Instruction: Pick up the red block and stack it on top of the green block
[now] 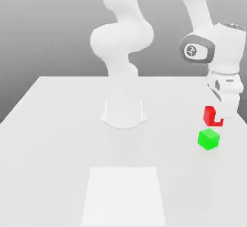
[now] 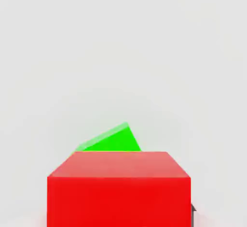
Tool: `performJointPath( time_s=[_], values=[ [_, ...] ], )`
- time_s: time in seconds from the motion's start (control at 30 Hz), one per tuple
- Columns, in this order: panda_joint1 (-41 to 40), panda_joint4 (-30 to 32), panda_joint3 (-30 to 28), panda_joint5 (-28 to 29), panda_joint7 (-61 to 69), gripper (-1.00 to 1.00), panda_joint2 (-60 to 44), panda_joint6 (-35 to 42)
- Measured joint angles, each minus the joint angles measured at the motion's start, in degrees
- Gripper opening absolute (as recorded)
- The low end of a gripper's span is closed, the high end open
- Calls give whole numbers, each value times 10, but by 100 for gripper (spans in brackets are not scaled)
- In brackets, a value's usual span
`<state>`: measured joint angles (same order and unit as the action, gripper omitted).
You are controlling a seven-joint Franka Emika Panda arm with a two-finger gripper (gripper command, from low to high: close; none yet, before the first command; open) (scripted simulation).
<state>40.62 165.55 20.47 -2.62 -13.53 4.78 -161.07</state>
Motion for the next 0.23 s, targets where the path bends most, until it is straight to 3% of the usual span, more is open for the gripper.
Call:
performJointPath(
  time_s=[0.13,0.17,0.23],
  values=[
    [-3,0,-12,52,-36,-100,-55,-52],
    [-6,1,-11,65,-45,100,-67,-63],
    [-7,1,-11,65,-45,100,-67,-63]
  ],
)
